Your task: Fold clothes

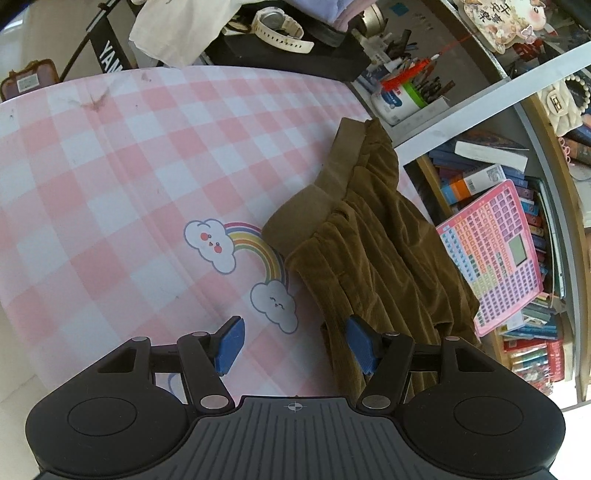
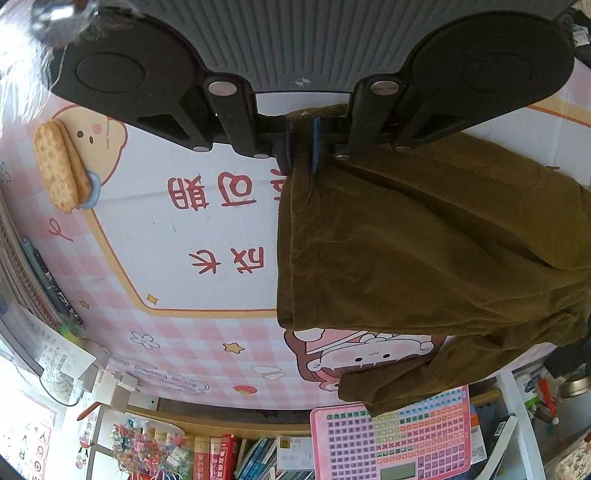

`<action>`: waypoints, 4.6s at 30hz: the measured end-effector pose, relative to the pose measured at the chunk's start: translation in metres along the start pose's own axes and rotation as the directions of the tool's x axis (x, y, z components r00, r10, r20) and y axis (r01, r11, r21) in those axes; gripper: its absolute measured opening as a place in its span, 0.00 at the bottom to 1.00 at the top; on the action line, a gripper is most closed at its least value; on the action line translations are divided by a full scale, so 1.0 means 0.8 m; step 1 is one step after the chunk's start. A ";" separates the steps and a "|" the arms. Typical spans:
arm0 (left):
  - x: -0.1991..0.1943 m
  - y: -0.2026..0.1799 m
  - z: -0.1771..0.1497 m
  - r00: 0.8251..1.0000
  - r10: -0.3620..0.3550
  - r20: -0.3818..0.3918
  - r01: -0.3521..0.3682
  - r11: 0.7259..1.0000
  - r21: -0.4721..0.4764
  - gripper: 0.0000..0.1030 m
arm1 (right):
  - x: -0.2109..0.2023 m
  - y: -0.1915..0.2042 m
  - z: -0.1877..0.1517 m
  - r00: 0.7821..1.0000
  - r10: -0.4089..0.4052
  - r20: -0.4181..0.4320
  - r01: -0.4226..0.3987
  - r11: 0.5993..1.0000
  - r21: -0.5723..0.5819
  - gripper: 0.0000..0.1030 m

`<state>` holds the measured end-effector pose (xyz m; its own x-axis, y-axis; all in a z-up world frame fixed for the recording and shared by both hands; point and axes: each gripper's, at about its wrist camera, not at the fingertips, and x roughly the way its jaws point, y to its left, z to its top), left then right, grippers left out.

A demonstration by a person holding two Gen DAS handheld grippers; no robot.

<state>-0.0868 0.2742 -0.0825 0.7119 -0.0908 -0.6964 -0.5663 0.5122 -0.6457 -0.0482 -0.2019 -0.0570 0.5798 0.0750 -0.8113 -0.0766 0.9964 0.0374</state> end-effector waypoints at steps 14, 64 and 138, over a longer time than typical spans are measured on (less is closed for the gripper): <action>0.006 0.016 0.000 0.998 -0.062 -0.008 0.061 0.991 -0.116 0.60 | 0.000 0.001 -0.002 1.000 -0.007 0.010 0.007 1.000 -0.013 0.10; -0.016 0.040 0.054 0.997 0.032 0.072 -0.039 0.994 0.105 0.35 | -0.002 0.030 -0.007 1.000 -0.014 -0.006 0.015 1.000 0.016 0.11; 0.021 -0.187 -0.171 0.999 -0.036 -0.020 0.041 0.836 0.547 0.50 | -0.002 -0.024 0.076 0.949 0.298 0.097 -0.298 0.954 -0.018 0.36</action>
<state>-0.0469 0.0798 -0.0406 0.7235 -0.1258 -0.6788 -0.2170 0.8920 -0.3966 0.0017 -0.2184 -0.0207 0.6063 0.3725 -0.7026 -0.2606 0.9278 0.2670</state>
